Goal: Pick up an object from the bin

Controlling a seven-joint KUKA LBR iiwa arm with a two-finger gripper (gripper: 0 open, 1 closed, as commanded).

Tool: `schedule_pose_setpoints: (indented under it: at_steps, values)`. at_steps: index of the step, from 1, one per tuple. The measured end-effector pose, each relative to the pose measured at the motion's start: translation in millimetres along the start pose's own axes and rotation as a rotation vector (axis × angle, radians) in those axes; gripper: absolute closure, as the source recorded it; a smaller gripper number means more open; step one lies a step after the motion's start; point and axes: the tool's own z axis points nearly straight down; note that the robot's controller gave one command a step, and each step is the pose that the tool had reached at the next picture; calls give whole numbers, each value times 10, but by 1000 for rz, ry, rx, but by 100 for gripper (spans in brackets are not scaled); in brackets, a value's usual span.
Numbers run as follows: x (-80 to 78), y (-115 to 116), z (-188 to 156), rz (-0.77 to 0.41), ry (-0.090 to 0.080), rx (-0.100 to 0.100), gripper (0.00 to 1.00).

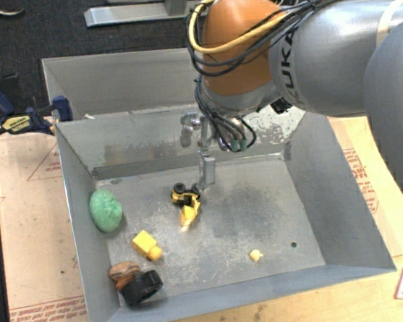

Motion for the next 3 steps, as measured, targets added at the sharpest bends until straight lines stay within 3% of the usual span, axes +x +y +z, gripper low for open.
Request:
schedule_pose_setpoints:
  at_steps: [2,3]
  values:
    - [-9,-5,-45,0,-9,-1,0]
    - [108,-216,-117,-41,1,1,0]
